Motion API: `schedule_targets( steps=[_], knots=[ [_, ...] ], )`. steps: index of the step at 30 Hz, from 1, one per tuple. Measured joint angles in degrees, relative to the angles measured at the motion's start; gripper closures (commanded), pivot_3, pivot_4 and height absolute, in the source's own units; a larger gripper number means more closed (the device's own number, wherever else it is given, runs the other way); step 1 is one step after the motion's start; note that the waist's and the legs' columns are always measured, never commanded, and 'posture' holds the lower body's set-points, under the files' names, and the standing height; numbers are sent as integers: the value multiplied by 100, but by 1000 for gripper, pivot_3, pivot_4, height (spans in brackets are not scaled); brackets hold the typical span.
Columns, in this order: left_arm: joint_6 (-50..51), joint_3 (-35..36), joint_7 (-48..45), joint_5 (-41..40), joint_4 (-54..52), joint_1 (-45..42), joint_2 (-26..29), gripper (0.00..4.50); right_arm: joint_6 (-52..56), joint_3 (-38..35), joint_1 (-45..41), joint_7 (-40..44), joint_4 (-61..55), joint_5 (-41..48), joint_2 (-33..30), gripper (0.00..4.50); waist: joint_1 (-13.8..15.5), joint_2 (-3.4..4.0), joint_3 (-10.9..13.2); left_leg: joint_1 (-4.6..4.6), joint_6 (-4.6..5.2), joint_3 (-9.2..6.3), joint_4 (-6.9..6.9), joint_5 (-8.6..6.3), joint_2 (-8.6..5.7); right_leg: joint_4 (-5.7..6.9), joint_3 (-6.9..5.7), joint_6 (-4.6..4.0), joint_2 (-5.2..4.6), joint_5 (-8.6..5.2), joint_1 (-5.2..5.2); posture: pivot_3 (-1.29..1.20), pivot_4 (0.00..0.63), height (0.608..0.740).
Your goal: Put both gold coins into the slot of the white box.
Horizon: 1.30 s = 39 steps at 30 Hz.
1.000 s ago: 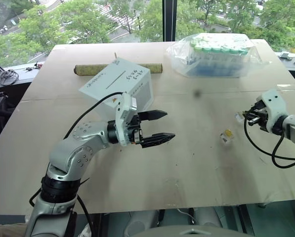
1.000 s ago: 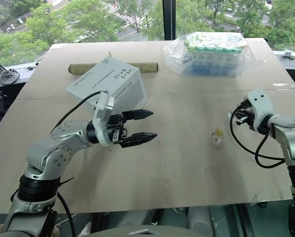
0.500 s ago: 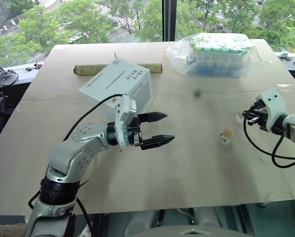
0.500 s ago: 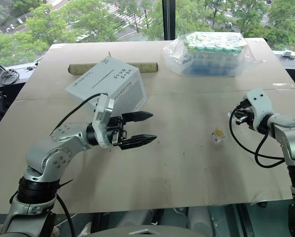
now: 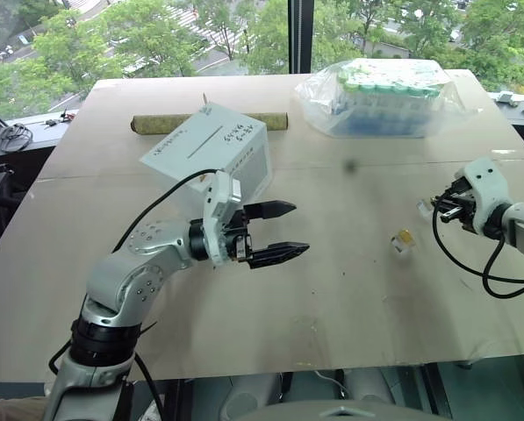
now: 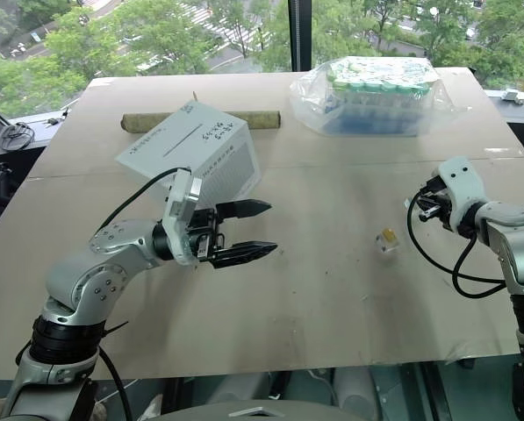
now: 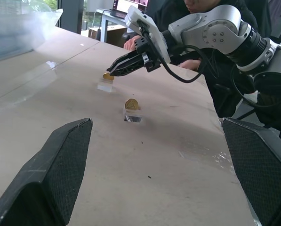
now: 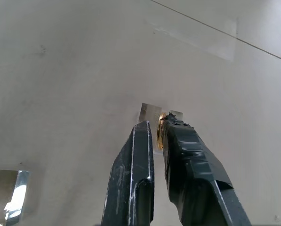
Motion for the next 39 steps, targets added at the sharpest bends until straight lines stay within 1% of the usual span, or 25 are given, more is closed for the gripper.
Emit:
schedule_targets(
  steps=[27,28,39],
  knots=[
    [-19,2,9,2,-15,15,6,0,-284,104,-43,57,548,-218,40,4000,-2,0,0,1,0,2,0,0,0,0,2,0,0,0,0,0,150,740],
    [-26,2,10,4,-15,17,6,0,-289,106,-71,55,572,-229,58,4263,-4,0,0,1,0,2,0,0,0,0,2,0,0,0,0,0,150,740],
    [-101,1,22,41,-50,18,0,0,-372,112,-184,97,733,-244,158,4263,-3,0,0,0,0,2,0,0,1,0,2,0,1,0,-1,0,150,740]
  ],
)
